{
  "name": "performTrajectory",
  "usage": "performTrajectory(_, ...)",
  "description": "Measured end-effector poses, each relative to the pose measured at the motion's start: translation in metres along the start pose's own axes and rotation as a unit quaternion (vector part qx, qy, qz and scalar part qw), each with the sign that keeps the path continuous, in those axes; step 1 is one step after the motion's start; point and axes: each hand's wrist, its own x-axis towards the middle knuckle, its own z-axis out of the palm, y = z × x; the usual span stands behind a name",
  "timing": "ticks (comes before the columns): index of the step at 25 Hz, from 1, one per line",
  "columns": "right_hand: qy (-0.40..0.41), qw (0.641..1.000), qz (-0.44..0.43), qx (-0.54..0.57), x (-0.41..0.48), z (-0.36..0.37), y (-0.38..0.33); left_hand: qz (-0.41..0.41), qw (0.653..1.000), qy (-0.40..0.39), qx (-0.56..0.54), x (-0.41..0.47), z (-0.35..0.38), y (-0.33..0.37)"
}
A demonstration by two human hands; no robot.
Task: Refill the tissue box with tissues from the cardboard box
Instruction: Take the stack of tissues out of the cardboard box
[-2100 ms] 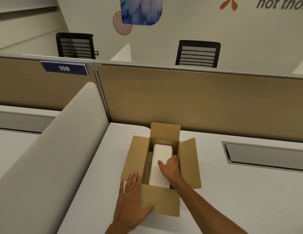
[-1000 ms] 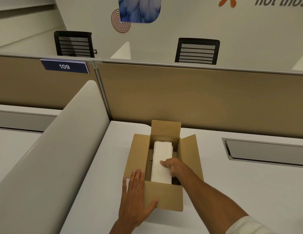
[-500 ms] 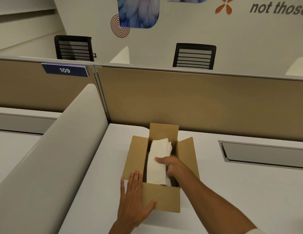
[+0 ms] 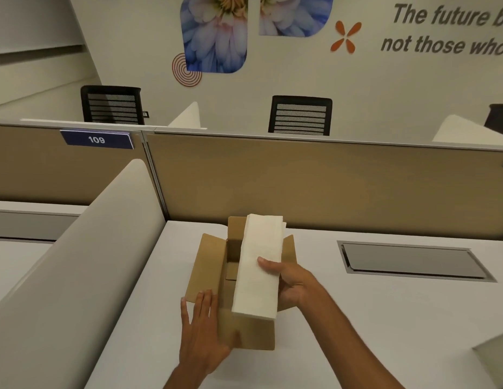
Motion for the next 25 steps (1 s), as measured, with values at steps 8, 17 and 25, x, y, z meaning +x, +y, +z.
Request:
performTrajectory(8, 0.01, 0.992, -0.038, 0.122, -0.087, -0.099, 0.03, -0.108, 0.934, 0.091, -0.328, -0.023, -0.018, 0.117)
performTrajectory(17, 0.062, 0.971, -0.054, 0.226, -0.162, -0.231, 0.043, -0.282, 0.608, -0.22, -0.708, -0.069, 0.006, 0.288)
performTrajectory(25, 0.123, 0.951, -0.064, 0.277, -0.204, -0.334, 0.056, -0.26, 0.62, -0.184, -0.718, -0.122, 0.043, 0.402)
